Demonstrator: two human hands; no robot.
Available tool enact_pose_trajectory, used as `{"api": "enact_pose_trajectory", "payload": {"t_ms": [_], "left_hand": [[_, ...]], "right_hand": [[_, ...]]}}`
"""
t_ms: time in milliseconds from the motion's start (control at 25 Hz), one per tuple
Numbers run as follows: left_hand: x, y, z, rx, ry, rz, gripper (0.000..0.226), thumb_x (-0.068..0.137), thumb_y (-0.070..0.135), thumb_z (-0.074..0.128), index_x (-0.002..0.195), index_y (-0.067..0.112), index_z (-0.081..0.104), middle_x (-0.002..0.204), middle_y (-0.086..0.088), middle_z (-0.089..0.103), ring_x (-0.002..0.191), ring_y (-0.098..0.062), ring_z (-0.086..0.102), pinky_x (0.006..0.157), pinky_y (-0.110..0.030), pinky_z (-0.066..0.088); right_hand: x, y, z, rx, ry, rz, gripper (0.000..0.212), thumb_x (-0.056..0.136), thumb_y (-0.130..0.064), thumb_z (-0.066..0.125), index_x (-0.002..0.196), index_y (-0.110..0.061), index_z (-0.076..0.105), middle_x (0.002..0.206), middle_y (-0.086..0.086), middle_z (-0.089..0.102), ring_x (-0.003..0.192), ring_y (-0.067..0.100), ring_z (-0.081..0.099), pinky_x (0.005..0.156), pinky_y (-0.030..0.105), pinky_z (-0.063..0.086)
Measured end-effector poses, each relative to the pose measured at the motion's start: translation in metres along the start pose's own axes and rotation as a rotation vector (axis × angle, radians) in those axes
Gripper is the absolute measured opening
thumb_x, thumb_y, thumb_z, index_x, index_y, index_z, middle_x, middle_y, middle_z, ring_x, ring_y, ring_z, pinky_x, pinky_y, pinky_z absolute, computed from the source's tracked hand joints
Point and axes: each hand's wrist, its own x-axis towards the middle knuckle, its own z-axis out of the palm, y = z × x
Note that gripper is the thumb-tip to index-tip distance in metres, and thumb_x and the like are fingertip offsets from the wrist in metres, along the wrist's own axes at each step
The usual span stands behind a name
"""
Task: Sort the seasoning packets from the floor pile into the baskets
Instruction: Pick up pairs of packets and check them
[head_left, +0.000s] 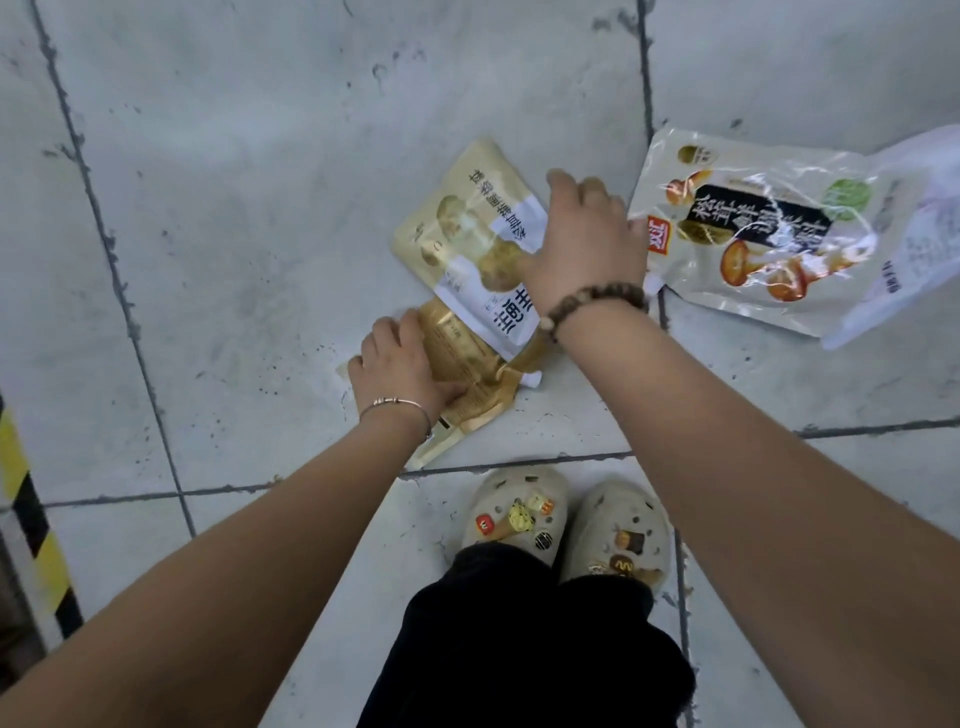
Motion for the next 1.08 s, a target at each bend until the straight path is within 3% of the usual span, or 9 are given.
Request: {"api": "enact_pose_trajectory", "payload": {"t_ms": [160,280,360,520,680,760,840,960,1080], "left_hand": [[0.007,0.001,0.013,0.014,0.080,-0.008,0.111,0.057,0.057,0.079,0.143,0.019,0.020,0.126,-0.011,0.041,0.117,-0.030,0.041,0.102,-0.040,0.028],[0.011,-0.002,0.013,-0.012,0.063,0.035,0.102,0.057,0.056,0.079,0.136,0.017,0.029,0.119,-0.010,0.045,0.110,-0.029,0.046,0.096,-0.037,0.031],[0.013,-0.003,0.012,-0.028,0.041,0.041,0.091,0.058,0.055,0.079,0.127,0.015,0.036,0.116,-0.008,0.049,0.106,-0.028,0.050,0.090,-0.037,0.034],[0.015,-0.001,0.009,-0.093,-0.032,-0.009,0.075,0.061,0.050,0.080,0.111,0.012,0.041,0.109,-0.008,0.055,0.099,-0.030,0.055,0.075,-0.034,0.031],[0.011,0.000,0.008,-0.192,-0.052,-0.096,0.059,0.066,0.045,0.079,0.092,0.018,0.033,0.078,0.001,0.052,0.073,-0.029,0.051,0.057,-0.031,0.030],[0.007,0.000,0.007,-0.254,-0.059,-0.136,0.054,0.069,0.044,0.077,0.092,0.020,0.034,0.069,0.005,0.046,0.067,-0.025,0.047,0.048,-0.029,0.027],[0.000,-0.003,0.003,-0.289,-0.065,-0.151,0.050,0.073,0.044,0.074,0.094,0.021,0.036,0.069,0.006,0.046,0.068,-0.025,0.048,0.050,-0.029,0.030],[-0.022,-0.002,-0.010,-0.346,-0.027,-0.149,0.045,0.075,0.044,0.071,0.094,0.021,0.038,0.070,0.008,0.047,0.069,-0.025,0.049,0.059,-0.031,0.034],[-0.051,0.006,-0.036,-0.444,0.036,-0.163,0.043,0.077,0.043,0.070,0.099,0.019,0.042,0.069,0.012,0.045,0.070,-0.024,0.049,0.058,-0.030,0.031]], "right_hand": [[0.026,-0.007,0.030,-0.090,-0.211,0.040,0.092,0.071,-0.052,0.068,0.142,-0.017,0.022,0.136,0.009,0.040,0.124,0.029,0.043,0.095,0.043,0.034],[0.033,-0.009,0.047,-0.097,-0.269,0.110,0.102,0.064,-0.058,0.073,0.140,-0.015,0.021,0.138,0.009,0.038,0.124,0.029,0.044,0.096,0.044,0.033],[0.045,-0.011,0.054,-0.082,-0.242,0.184,0.094,0.064,-0.052,0.076,0.135,-0.014,0.028,0.135,0.008,0.040,0.122,0.026,0.047,0.097,0.043,0.031],[0.063,-0.005,0.063,-0.023,-0.221,0.308,0.052,0.089,-0.036,0.056,0.132,-0.016,0.036,0.136,0.007,0.042,0.121,0.022,0.048,0.098,0.038,0.031],[0.054,0.000,0.058,0.020,-0.221,0.270,0.047,0.082,-0.037,0.065,0.124,-0.023,0.047,0.129,0.006,0.048,0.118,0.025,0.049,0.093,0.039,0.036],[0.040,0.003,0.052,0.150,-0.239,0.240,0.055,0.070,-0.036,0.078,0.113,-0.020,0.048,0.115,0.003,0.056,0.107,0.024,0.055,0.080,0.034,0.039],[0.020,0.011,0.042,0.367,-0.292,0.265,0.061,0.061,-0.035,0.085,0.105,-0.017,0.048,0.104,0.002,0.059,0.097,0.023,0.057,0.072,0.029,0.041],[-0.020,0.039,0.020,0.651,-0.233,0.371,0.050,0.063,-0.025,0.084,0.098,-0.017,0.049,0.096,-0.001,0.058,0.090,0.021,0.056,0.072,0.029,0.044],[-0.072,0.069,-0.013,0.830,-0.110,0.518,0.046,0.067,-0.018,0.081,0.100,-0.016,0.050,0.090,-0.002,0.058,0.079,0.017,0.057,0.069,0.027,0.046]]}}
